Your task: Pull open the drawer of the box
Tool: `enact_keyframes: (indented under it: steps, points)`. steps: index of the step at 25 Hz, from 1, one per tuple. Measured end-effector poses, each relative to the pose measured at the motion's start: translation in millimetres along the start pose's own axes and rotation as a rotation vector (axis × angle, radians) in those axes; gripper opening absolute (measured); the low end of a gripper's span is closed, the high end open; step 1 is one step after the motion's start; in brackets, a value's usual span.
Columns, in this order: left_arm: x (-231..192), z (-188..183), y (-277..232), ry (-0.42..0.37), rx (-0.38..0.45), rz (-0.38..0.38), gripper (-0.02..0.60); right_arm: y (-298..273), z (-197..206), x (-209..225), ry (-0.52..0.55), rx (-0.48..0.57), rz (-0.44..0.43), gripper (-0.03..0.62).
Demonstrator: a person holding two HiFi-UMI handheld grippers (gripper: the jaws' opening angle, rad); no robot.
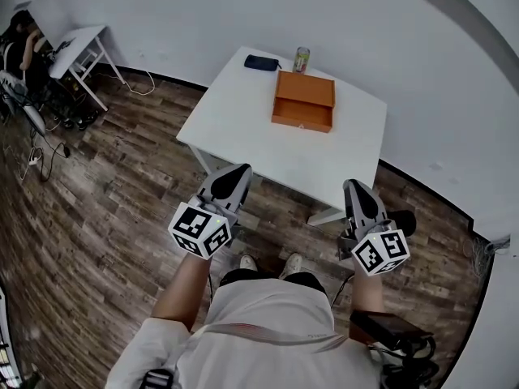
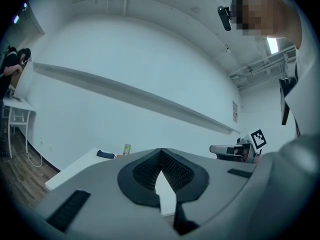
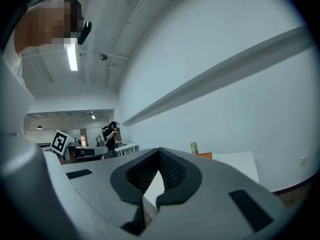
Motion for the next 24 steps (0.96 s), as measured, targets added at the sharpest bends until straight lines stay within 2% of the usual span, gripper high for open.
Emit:
enact_keyframes:
  steps: [5, 14, 24]
  points:
    - [12.4, -2.7, 2.5, 0.011, 0.0, -0.004, 0.011, 8.5, -12.0, -6.5, 0.014, 0.014, -0.023, 0.0]
    - [40.5, -2.3, -14.7, 0.018, 0.003, -0.002, 0.011, 20.3, -21.2, 7.6, 0.031, 0.016, -0.051, 0.0]
    - [38.7, 5.4, -19.6, 0.01, -0.015, -0.039, 0.011, 21.2, -21.0, 16.1, 0.043, 0.009, -0.05, 0.0]
Point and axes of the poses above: the fingertips, and each gripper's own axes: y backward along the fingers, x to its right, z out of its underside, the point moved 1 cm from there along y, backward along the fingers, and after that the axes turned 12 degrees about z, right-handed, at the moved point
